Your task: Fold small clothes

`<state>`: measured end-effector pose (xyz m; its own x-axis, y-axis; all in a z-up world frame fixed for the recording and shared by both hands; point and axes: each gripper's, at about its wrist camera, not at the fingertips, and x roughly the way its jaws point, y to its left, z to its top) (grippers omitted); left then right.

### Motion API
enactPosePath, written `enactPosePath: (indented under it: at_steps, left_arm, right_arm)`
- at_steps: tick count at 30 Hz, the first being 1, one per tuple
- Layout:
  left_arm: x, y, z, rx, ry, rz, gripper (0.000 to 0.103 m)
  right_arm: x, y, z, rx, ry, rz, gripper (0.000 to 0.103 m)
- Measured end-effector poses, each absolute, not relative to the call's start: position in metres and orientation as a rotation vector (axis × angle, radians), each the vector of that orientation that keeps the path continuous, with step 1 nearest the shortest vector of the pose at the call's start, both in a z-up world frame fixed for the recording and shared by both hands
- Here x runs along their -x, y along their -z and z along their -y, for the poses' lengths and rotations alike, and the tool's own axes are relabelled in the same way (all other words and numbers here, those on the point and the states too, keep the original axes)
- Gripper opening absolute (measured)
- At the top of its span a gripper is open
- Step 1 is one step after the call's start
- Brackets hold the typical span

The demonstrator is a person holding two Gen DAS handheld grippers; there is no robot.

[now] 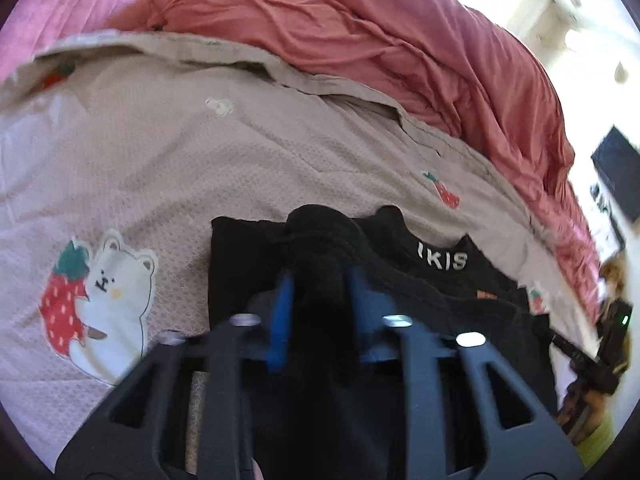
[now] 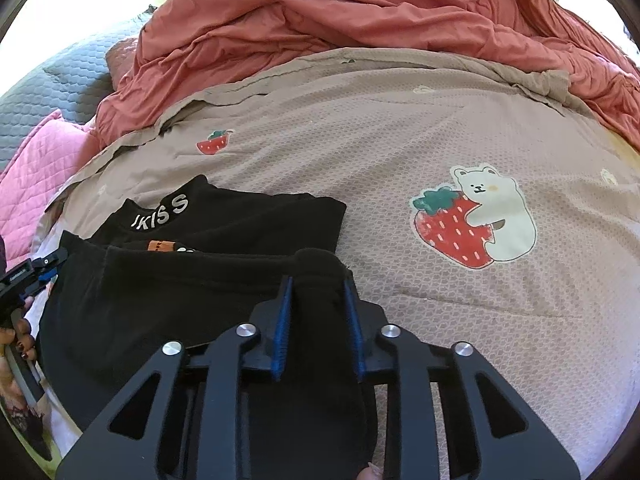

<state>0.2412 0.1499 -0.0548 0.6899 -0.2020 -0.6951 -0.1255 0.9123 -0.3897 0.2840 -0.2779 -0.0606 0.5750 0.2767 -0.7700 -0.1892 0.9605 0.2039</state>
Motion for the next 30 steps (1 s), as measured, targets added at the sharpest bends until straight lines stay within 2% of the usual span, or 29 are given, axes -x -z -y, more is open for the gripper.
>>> enactPosePath:
  at_steps: [4,7,16,30]
  left_arm:
    - [-0.238,0.047,-0.144,0.379,0.034,-0.805,0.006]
    - [-0.231,0.035,-0.15,0.389,0.037,-0.768,0.005]
    - [-0.209,0.001,-0.178,0.431,-0.02,-0.632,0.001]
    - [-0.228,0.036,-0.182,0.394,-0.114,-0.74,0.001]
  right_arm:
    - [-0.282,0.057,0.277,-0.101,-0.278,-0.907,0.011]
    - [-0.278,0.047,0.276,-0.096,-0.279,-0.867,0.009]
    - [-0.29,0.004,0.269,-0.11,-0.305,-0.735,0.009]
    - [-0.322,0.038,0.239,0.014,-0.224,-0.806,0.01]
